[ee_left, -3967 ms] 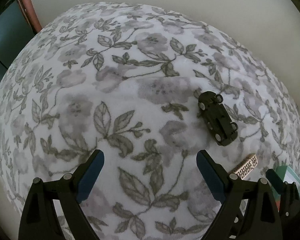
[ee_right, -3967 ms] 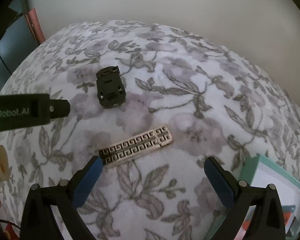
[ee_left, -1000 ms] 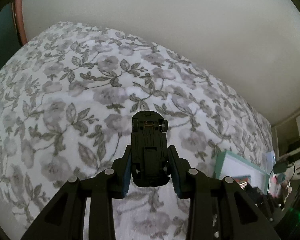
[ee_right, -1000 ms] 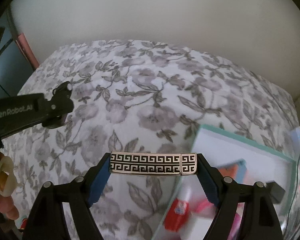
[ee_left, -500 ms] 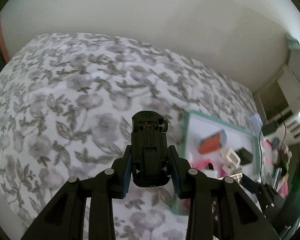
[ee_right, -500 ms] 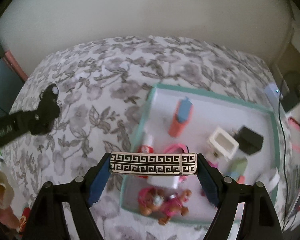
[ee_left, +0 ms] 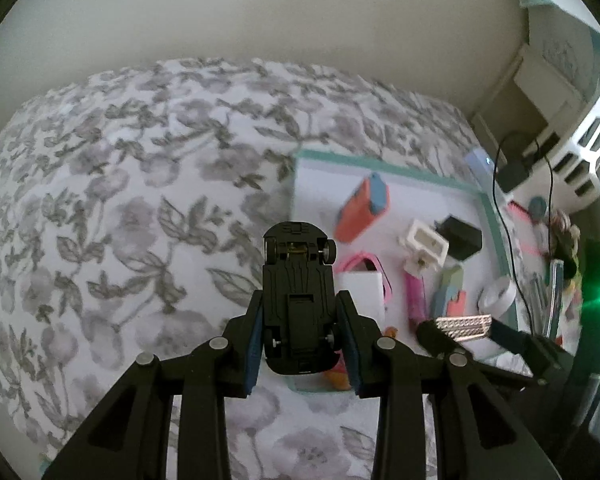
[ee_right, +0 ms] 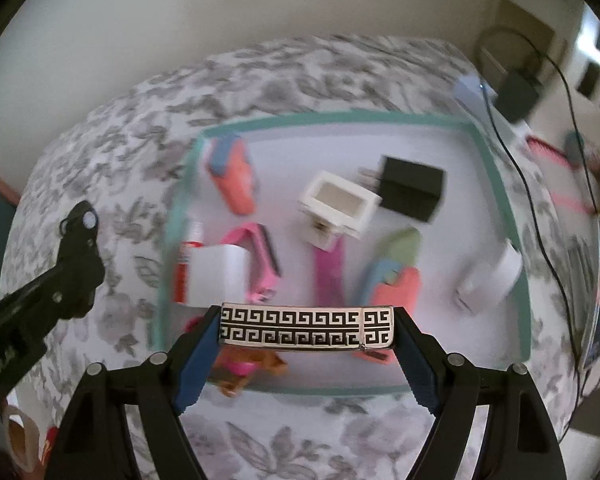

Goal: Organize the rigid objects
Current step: 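Lift and carry the black car and patterned strip over the tray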

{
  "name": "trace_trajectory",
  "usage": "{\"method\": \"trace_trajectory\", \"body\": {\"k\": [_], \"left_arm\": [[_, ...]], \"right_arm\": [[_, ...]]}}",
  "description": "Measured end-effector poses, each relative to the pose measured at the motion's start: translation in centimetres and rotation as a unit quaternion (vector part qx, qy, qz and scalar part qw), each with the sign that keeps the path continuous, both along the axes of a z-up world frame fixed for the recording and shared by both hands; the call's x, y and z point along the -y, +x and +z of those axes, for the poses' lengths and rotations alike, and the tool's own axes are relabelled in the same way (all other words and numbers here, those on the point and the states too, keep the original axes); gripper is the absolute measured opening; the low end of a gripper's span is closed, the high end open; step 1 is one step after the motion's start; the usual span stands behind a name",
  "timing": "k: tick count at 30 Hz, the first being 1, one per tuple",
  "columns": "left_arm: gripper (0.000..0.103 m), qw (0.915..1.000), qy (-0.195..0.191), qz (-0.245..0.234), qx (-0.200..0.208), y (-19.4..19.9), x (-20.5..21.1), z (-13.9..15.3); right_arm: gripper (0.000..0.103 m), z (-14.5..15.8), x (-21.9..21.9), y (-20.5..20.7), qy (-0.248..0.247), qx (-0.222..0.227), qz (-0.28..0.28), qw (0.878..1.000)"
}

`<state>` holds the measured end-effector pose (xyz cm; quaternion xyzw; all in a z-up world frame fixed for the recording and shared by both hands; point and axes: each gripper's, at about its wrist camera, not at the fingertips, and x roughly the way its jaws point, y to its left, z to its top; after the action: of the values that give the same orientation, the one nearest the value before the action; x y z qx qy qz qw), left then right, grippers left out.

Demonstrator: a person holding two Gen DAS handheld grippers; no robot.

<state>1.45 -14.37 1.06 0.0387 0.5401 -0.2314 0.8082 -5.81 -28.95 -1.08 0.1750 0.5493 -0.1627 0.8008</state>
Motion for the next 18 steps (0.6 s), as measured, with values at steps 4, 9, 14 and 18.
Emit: {"method": "trace_trajectory", "body": {"k": [4,9,14,18], "left_arm": [[0.036,0.9998,0.008,-0.012,-0.011,-0.4,1.2,-0.9],[0.036,0.9994,0.001,-0.028,-0.020,-1.0,2.7,-1.3],[0.036,0.9988,-0.005,-0.043,-0.025,-1.2,4.6,-2.0],[0.036,0.9982,-0.012,-0.053,-0.024,-1.4,5.8,-2.1]], "right_arm": [[0.084,-0.5,2.1,-1.2,0.005,-0.006,-0.032,0.999],[0.084,-1.5,4.2,-2.1,0.011,-0.019,-0.068,0.997],[0.084,-2.3,5.4,-2.7,0.015,-0.029,-0.086,0.996],[0.084,-2.7,5.9,-2.9,0.014,-0.036,-0.089,0.995]]}}
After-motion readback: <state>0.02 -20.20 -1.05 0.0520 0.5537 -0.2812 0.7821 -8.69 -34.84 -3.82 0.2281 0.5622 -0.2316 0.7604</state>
